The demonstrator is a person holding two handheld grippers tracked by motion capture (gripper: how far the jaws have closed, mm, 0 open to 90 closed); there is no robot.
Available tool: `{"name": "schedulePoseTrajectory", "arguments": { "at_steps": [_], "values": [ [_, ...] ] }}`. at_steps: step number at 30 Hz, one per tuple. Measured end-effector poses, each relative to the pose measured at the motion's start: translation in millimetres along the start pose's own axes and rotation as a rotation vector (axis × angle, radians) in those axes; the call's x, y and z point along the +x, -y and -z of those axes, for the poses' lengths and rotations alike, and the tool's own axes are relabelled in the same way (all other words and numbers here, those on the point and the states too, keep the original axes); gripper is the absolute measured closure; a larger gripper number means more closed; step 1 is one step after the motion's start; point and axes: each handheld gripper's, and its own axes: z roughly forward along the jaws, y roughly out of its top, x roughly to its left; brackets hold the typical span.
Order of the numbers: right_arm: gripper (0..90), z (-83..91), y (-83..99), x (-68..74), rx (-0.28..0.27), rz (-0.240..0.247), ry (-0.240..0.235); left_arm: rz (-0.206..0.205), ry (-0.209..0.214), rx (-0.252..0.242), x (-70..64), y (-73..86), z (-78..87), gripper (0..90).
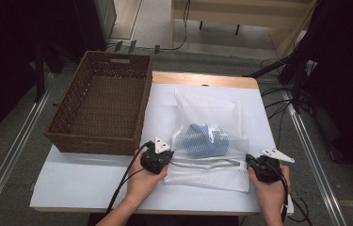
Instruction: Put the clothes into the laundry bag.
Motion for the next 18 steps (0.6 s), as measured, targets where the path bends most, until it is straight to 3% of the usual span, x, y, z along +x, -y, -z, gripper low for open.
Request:
{"name": "schedulePoseTrajectory", "arguments": {
  "at_steps": [1,2,3,4,6,7,10,13,16,18],
  "values": [
    [90.0,0.0,1.2,-2.3,0.006,0.0,0.048,0.007,-0.01,-0.009,2.6,1.6,1.0,90.0],
    [90.0,-0.1,3.1,-6.5,-0.001,-0.006,0.07,0.039,0.003,-0.017,6.9,3.0,1.9,90.0],
    [90.0,0.8,5.1,-13.1,-0.015,-0.055,0.032,0.055,0.013,-0.024,9.1,3.4,2.4,90.0],
    [90.0,1.6,5.9,-16.0,-0.026,-0.07,0.011,0.066,0.017,-0.037,10.1,3.9,3.3,89.4],
    [90.0,6.4,7.0,-17.4,-0.078,-0.08,-0.064,0.053,0.036,-0.062,10.0,4.9,5.5,78.3],
    [90.0,8.7,7.2,-15.7,-0.096,-0.067,-0.081,0.041,0.037,-0.079,8.9,5.6,7.0,68.9],
    [88.1,12.3,7.5,-7.5,-0.12,-0.028,-0.106,0.033,0.06,-0.12,7.7,8.0,12.9,54.6],
    [77.0,13.7,8.8,-3.9,-0.127,-0.013,-0.138,0.033,0.08,-0.168,7.6,10.8,20.0,42.7],
    [65.0,14.9,11.9,-3.1,-0.137,-0.019,-0.196,0.04,0.117,-0.169,7.8,14.7,26.8,29.0],
    [56.9,16.7,13.3,-1.0,-0.149,-0.007,-0.208,0.048,0.126,-0.179,9.7,18.9,33.6,22.6]
  ]
}}
